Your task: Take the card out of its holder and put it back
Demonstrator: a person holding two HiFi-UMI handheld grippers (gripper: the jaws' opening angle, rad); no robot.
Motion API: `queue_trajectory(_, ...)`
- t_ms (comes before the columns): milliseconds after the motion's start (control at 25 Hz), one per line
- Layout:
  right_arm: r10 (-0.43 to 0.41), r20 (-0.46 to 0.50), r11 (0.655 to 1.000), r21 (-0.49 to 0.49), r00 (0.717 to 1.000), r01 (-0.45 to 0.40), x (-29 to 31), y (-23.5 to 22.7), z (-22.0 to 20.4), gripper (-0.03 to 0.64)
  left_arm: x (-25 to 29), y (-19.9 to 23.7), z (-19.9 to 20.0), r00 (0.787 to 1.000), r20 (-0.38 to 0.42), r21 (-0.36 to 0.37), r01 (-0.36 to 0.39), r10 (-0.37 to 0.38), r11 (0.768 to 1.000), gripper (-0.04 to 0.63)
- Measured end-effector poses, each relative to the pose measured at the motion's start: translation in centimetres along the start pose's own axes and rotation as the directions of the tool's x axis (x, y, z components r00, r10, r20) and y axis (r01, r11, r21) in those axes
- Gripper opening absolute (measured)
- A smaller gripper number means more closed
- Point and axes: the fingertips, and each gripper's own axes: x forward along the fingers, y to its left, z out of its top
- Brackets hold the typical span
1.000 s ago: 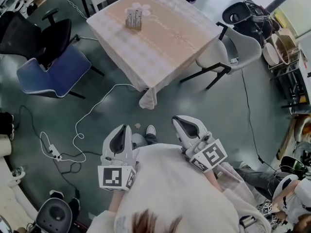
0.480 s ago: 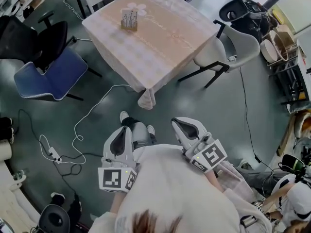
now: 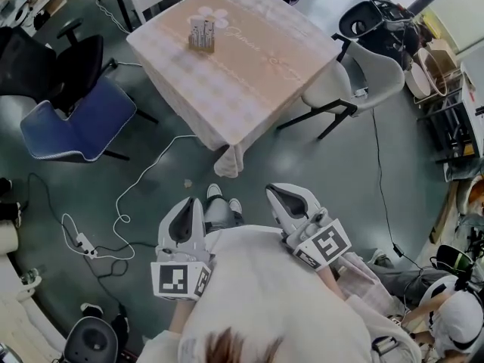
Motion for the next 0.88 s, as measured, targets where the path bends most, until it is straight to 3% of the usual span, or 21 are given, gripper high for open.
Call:
queue_trajectory(480,-0.027,-0.019,1.000,-0.005,0.999,0.027,6.7,-1.9,2.0,-0.002,5.7,4.5,4.1,0.998,-0.002,0.045,0.059,-0.058,0.997,0.000)
queue_trajectory(760,-0.062,0.000,0.998,0.004,0.998,0.062,9.5,-3.6,2.9,-0.002,9.0,5.4,5.0,0.992,-0.034,0.113,0.126,-0.123,0.986,0.000)
queue_trajectory(880,-0.068,-0.005,0.997,0.025,0.998,0.068,10.6,-3.9,2.7,-0.002,9.7,6.3,5.1,0.990,-0.040,0.107,0.141,-0.137,0.984,0.000)
